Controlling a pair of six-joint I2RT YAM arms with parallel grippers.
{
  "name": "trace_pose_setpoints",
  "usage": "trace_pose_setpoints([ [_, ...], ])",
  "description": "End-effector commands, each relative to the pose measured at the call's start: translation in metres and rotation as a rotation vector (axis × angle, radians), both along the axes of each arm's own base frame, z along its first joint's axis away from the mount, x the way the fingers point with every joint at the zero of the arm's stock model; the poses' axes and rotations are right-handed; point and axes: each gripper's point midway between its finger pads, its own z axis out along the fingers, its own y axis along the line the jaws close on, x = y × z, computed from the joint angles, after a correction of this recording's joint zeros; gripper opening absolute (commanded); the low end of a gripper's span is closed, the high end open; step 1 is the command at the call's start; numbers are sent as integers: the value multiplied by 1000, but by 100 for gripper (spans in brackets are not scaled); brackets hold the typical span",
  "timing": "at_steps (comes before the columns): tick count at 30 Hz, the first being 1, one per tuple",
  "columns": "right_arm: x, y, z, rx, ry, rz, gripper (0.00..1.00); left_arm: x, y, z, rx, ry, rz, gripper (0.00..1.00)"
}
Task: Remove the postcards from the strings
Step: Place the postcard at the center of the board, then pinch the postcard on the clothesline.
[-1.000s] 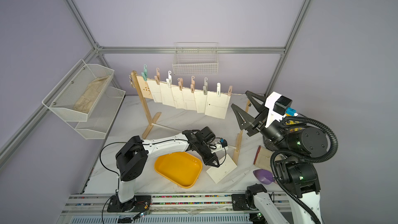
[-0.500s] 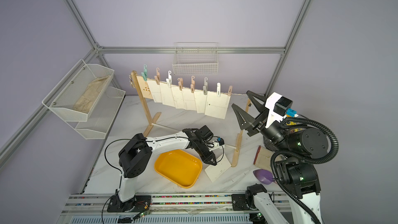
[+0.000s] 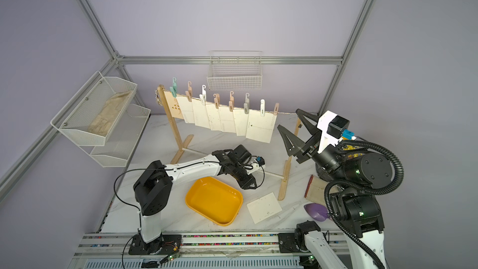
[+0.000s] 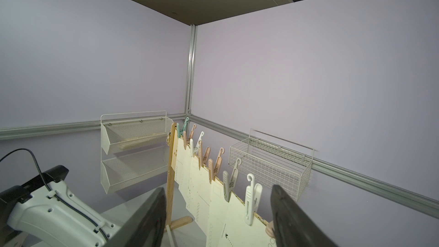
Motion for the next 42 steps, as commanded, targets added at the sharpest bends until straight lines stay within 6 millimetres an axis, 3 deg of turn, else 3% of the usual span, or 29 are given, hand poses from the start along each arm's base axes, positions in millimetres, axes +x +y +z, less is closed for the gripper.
trace_pose_setpoints([
  [1,10,1,-9,-2,39,-4,71,14,8,80,-192,-256,0,47],
  [6,20,11,-8,1,71,66,72,13,45,168,-431,-555,103,60],
  [9,26,14,-5,7,80,84,72,2,70,214,-602,-719,139,66],
  [12,30,16,-4,10,84,92,72,0,90,245,-687,-812,189,72],
  [16,31,18,-1,19,76,117,73,10,95,268,-755,-829,193,74],
  [22,26,20,11,32,52,140,75,38,84,286,-841,-762,163,75],
  [28,25,20,17,28,35,138,76,40,55,293,-858,-700,14,69],
  [35,26,20,17,21,32,131,77,43,51,296,-874,-712,8,60],
  [36,27,20,17,22,33,132,77,51,44,283,-855,-685,10,60],
  [42,29,21,20,23,31,138,77,67,34,275,-842,-667,31,58],
])
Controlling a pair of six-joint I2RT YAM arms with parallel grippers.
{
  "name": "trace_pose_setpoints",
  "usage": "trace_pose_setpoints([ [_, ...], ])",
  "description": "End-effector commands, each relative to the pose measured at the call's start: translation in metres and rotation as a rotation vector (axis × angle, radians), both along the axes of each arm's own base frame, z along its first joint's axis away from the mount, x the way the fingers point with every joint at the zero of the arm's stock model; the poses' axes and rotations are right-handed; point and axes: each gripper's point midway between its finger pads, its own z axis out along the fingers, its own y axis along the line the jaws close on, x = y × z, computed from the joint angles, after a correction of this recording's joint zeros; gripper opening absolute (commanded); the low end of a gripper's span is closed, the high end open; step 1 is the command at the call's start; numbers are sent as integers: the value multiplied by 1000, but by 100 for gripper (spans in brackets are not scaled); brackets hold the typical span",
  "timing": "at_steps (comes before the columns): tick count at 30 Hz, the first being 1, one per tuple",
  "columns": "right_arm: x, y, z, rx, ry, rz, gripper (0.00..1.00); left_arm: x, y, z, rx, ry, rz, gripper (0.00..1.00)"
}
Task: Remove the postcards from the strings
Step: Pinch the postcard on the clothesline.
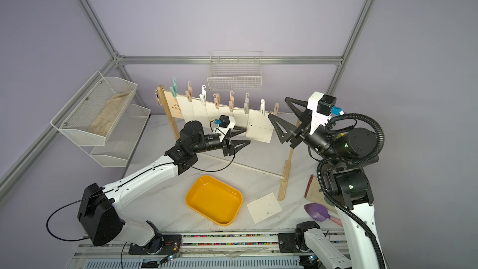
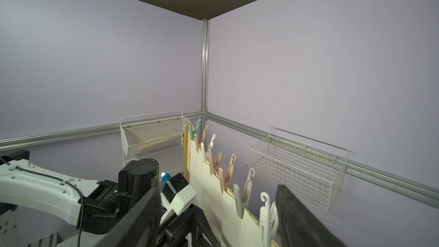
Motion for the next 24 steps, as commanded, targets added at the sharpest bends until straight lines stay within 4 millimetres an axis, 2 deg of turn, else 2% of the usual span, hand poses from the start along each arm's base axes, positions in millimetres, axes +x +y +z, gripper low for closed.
trace_pose_setpoints([
  [1,-7,0,13,1,-42,8,77,7,-4,27,-51,-48,9,57],
  [6,-6,0,15,-5,-42,8,78,22,-4,24,-37,-67,72,55],
  [15,2,2,12,-10,-17,14,79,29,-2,20,-23,-89,106,52],
  [20,4,4,11,-11,-9,23,79,40,7,23,-35,-114,194,57],
  [24,6,5,9,-11,-2,27,79,42,4,21,-27,-105,184,59],
])
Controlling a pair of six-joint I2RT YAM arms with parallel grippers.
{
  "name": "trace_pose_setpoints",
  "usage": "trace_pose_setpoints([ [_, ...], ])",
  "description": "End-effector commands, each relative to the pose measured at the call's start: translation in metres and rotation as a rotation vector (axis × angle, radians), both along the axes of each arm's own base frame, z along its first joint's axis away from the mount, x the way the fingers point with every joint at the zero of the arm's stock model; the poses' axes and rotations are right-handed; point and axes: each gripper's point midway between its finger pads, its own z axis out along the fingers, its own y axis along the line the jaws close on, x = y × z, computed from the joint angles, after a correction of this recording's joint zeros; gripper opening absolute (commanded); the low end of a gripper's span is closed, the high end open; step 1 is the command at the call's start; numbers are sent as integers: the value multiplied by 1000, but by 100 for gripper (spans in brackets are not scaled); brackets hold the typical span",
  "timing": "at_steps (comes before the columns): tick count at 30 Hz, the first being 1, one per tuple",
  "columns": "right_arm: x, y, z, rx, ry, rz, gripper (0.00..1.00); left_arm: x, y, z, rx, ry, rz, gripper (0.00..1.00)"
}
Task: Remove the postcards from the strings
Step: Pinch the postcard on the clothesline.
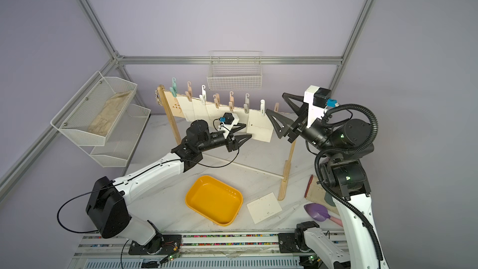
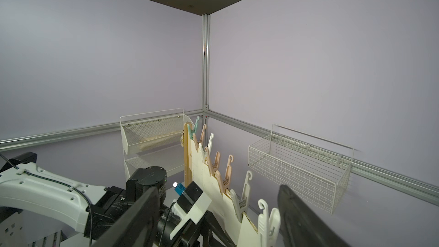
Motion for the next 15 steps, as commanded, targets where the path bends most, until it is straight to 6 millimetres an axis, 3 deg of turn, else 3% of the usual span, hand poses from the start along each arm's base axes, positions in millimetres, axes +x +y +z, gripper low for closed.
trace_pose_setpoints([
  [1,-5,0,7,1,-15,10,79,4,1,33,-51,-75,12,59],
  [9,1,0,7,1,-15,0,80,-21,-12,35,-55,-70,-159,39],
  [15,39,-11,1,20,122,-106,80,-22,-13,33,-54,-66,-173,18],
])
